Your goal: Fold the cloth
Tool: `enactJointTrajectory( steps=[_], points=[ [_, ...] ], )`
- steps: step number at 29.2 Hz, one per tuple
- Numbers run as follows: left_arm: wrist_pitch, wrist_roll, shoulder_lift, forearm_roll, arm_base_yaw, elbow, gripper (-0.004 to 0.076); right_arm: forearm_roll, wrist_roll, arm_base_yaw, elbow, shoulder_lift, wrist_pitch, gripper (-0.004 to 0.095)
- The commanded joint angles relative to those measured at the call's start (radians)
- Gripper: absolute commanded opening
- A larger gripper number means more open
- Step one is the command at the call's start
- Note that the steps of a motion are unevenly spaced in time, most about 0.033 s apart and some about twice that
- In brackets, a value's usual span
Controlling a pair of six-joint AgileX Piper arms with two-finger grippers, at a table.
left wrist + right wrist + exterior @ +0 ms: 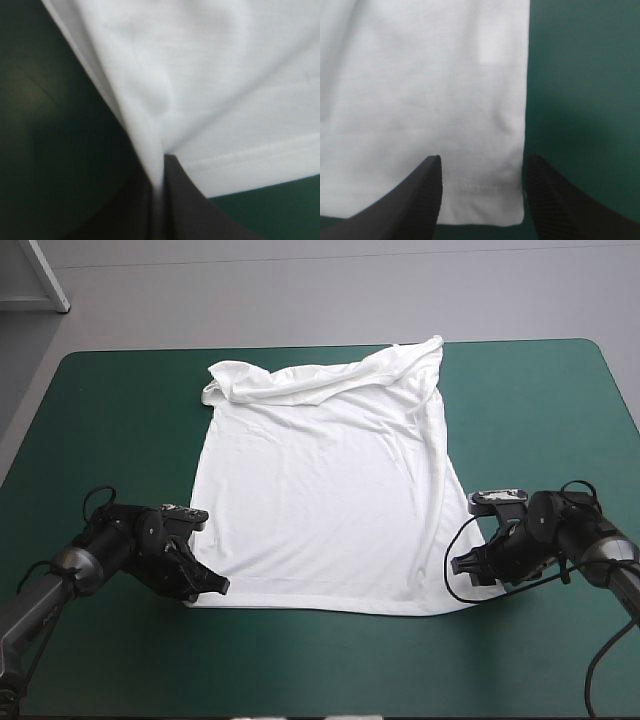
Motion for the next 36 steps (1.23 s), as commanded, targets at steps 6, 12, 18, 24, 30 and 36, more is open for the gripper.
enactJointTrajectory(
  steps=[6, 12, 18, 24, 30, 36],
  points=[
    [-0.033, 0.002, 0.000, 0.009, -0.003, 0.005, 0.0020, 0.040, -0.019, -0.007, 0.032, 0.036, -0.063, 0.0466],
    [-0.051, 0.002, 0.000, 0.005, -0.003, 0.005, 0.0020, 0.118, -0.099, -0.007, 0.052, 0.036, -0.080, 0.0152],
    [-0.093, 0.002, -0.027, 0.000, -0.003, -0.005, 0.0020, 0.287, -0.222, -0.007, 0.014, 0.000, -0.120, -0.0014],
    [-0.093, 0.002, -0.108, 0.031, -0.003, -0.153, 0.0020, 0.293, -0.222, -0.007, -0.189, -0.083, -0.104, -0.0013],
    [-0.077, 0.016, -0.150, 0.066, -0.003, -0.460, 0.0020, 0.277, -0.184, -0.007, -0.529, -0.103, -0.078, -0.0013],
    [-0.124, 0.084, -0.151, 0.068, -0.003, -0.810, 0.0020, 0.177, -0.132, -0.007, -0.871, -0.093, -0.082, -0.0013]
  ],
)
